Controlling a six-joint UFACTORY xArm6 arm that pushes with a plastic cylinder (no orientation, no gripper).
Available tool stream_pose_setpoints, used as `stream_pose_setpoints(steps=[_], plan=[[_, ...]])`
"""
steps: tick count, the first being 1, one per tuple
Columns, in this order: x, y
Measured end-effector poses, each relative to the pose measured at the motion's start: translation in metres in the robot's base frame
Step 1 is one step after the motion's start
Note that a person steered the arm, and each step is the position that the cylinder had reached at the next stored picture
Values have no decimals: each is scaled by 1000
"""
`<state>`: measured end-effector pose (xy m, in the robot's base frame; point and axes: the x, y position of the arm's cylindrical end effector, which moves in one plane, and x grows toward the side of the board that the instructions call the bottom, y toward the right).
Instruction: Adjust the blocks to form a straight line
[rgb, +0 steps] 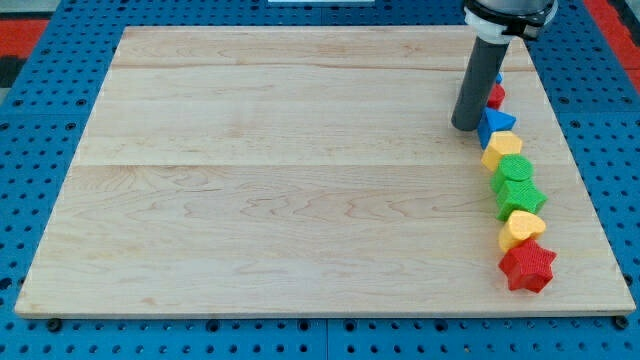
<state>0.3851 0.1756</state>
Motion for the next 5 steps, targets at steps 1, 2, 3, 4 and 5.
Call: stream_pose_setpoints(steps=[1,2,3,4,5], plan=[[0,7],[-1,12],[-5,10],[-7,5],[-7,-26]])
